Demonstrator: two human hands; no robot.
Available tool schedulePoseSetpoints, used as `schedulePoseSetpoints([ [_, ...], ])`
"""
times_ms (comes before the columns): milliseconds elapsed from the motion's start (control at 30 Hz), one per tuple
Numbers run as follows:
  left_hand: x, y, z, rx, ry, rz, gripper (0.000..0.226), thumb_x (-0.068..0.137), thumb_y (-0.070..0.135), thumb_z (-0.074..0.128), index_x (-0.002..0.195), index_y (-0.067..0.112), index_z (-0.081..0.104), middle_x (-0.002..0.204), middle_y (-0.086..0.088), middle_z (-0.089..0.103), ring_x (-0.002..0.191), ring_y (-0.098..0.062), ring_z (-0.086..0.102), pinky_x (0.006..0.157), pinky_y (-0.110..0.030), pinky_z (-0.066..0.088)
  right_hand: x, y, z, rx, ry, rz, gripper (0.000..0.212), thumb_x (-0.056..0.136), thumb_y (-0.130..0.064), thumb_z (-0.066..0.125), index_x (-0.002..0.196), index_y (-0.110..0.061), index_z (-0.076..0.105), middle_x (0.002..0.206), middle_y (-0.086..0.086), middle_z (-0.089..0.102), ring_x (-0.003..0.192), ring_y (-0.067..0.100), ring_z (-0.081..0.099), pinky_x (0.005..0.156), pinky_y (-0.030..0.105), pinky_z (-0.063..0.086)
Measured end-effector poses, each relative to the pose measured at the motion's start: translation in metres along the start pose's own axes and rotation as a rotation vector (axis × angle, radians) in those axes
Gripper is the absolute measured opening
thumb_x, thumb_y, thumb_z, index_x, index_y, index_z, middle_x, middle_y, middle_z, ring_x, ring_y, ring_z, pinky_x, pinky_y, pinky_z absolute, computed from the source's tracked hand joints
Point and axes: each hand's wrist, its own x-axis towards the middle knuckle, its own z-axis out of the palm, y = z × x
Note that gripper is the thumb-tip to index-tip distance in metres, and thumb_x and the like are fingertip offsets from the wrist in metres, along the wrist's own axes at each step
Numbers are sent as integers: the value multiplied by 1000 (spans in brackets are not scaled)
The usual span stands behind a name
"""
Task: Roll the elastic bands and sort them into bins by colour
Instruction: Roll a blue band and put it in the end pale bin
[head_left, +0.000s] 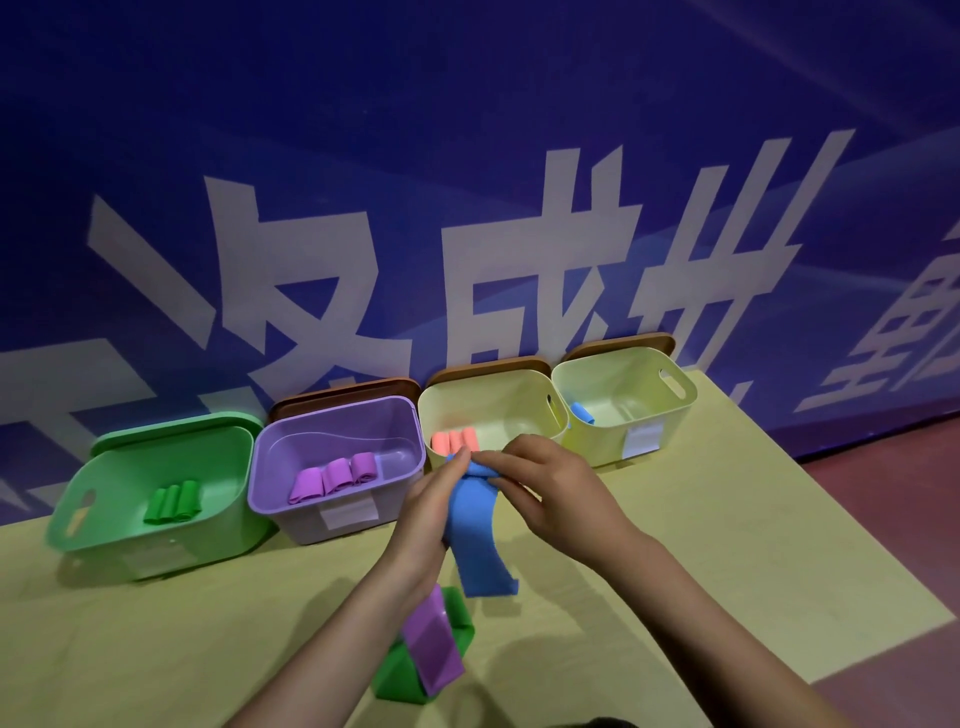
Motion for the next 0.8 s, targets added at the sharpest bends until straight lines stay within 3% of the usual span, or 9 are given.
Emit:
schedulePoseSetpoints([
  [100, 1, -5, -1, 36, 1, 35, 24, 96, 24, 51, 101, 9, 69, 99, -14, 70, 88, -22, 64, 79, -33, 45, -1, -2, -6, 118, -85, 62, 37, 93, -28, 50, 127, -21, 61, 99, -3, 57, 91, 11, 55, 75, 25, 48],
  [167, 1, -7, -2, 58, -23, 56, 27, 98, 22, 47, 107, 8, 68, 102, -13, 71, 90, -22, 65, 80, -33, 46, -1, -8, -10, 310, -123, 193, 41, 94, -34, 48, 133, -23, 56, 100, -5, 56, 94, 7, 55, 80, 22, 46],
  [267, -1, -6, -1, 84, -44, 90, 25, 99, 23, 46, 105, 11, 66, 93, -9, 73, 84, -22, 66, 76, -33, 47, 1, -17, -7, 488, -149, 463, 41, 97, -32, 51, 136, -21, 52, 90, -11, 57, 83, 4, 55, 78, 20, 45],
  [333, -1, -6, 0, 114, -32, 111, 22, 99, 23, 45, 102, 14, 65, 88, -6, 70, 79, -19, 64, 70, -29, 47, 3, -19, -2, 534, -135, 545, 33, 95, -31, 53, 126, -21, 61, 80, -2, 61, 73, 8, 53, 70, 28, 45],
  [433, -2, -4, 1, 140, -37, 118, 21, 99, 24, 45, 100, 17, 64, 96, -10, 69, 85, -21, 64, 74, -30, 48, 5, -20, 0, 607, -66, 571, 24, 88, -29, 53, 101, -15, 68, 78, 16, 59, 67, 13, 48, 63, 32, 41],
  [500, -3, -2, 3, 143, -42, 113, 23, 99, 27, 46, 102, 16, 65, 99, -11, 70, 87, -22, 64, 76, -32, 48, 8, -22, -2, 665, -2, 602, 14, 92, -18, 56, 94, -20, 70, 69, 2, 58, 66, 8, 48, 64, 29, 41],
  [600, -3, 0, 6, 146, -38, 121, 26, 97, 36, 48, 99, 19, 68, 91, -5, 72, 81, -17, 65, 72, -31, 48, 11, -25, -5, 715, 65, 628, 26, 94, -5, 55, 90, -28, 67, 62, -19, 59, 61, -2, 51, 61, 15, 41],
  [700, -4, 0, 10, 170, 5, 169, 22, 96, 33, 51, 90, 22, 69, 77, 2, 70, 70, -10, 63, 64, -22, 46, 14, -27, -5, 721, 63, 638, 23, 93, -5, 55, 87, -24, 67, 62, -12, 56, 59, 5, 49, 60, 20, 42],
  [800, -5, -1, 10, 164, 37, 226, 19, 97, 27, 52, 87, 20, 67, 76, 0, 67, 68, -13, 59, 59, -18, 45, 15, -27, -6, 839, 47, 673, 14, 93, -2, 53, 89, -7, 66, 54, -10, 53, 50, 4, 48, 55, 16, 41],
])
